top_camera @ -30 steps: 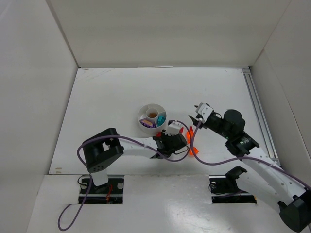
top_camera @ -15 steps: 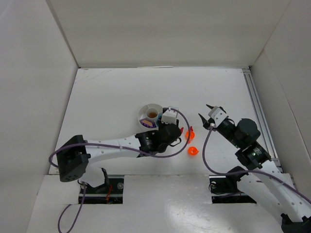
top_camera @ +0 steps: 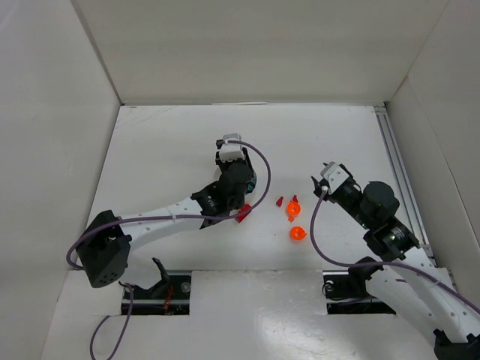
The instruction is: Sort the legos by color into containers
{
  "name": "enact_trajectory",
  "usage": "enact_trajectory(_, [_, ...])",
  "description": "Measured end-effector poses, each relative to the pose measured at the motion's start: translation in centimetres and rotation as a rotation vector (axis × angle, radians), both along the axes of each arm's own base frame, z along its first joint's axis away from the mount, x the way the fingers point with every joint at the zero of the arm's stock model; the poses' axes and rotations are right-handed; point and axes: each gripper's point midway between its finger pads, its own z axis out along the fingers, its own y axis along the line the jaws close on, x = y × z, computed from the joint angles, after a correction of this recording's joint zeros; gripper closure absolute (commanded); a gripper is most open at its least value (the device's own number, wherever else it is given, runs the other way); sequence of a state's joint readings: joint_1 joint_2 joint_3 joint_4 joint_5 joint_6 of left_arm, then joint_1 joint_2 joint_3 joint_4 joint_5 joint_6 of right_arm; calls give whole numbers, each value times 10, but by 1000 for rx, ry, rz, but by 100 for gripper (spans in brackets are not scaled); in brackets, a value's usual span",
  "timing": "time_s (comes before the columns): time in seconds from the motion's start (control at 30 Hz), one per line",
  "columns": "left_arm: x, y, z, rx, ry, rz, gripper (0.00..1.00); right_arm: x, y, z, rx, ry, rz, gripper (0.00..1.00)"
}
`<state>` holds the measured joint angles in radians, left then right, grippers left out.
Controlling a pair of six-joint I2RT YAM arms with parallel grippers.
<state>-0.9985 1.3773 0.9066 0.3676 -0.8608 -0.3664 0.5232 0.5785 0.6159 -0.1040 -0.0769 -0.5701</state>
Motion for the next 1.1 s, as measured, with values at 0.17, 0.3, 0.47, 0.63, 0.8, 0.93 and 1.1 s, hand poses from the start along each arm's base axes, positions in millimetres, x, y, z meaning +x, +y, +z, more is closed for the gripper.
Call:
enact_trajectory(0.17, [12,14,-2,-15,-27,55,77,4,-6,1,-11,1,-34,45])
enact_trajectory(0.3, [19,17,-19,-3,-16,75,77,6,-8,0,-21,10,-50,45])
enact_trajectory(0.47, [28,21,-45,20,19,104,77,7,-10,-3,-29,21,-59,45])
enact_trajectory(0.63, [26,23,-56,2,30,109,77,9,-10,-5,-34,28,-67,45])
enact_trajectory(0.8, [24,24,-63,-16,37,112,75,9,-11,-6,-42,28,-70,45])
enact_trajectory(0.93, [21,26,-72,-22,49,113,73,10,-12,-6,-43,28,-75,45])
enact_trajectory(1.1, [18,23,-74,-31,52,106,64,10,-13,-7,-46,32,-79,45])
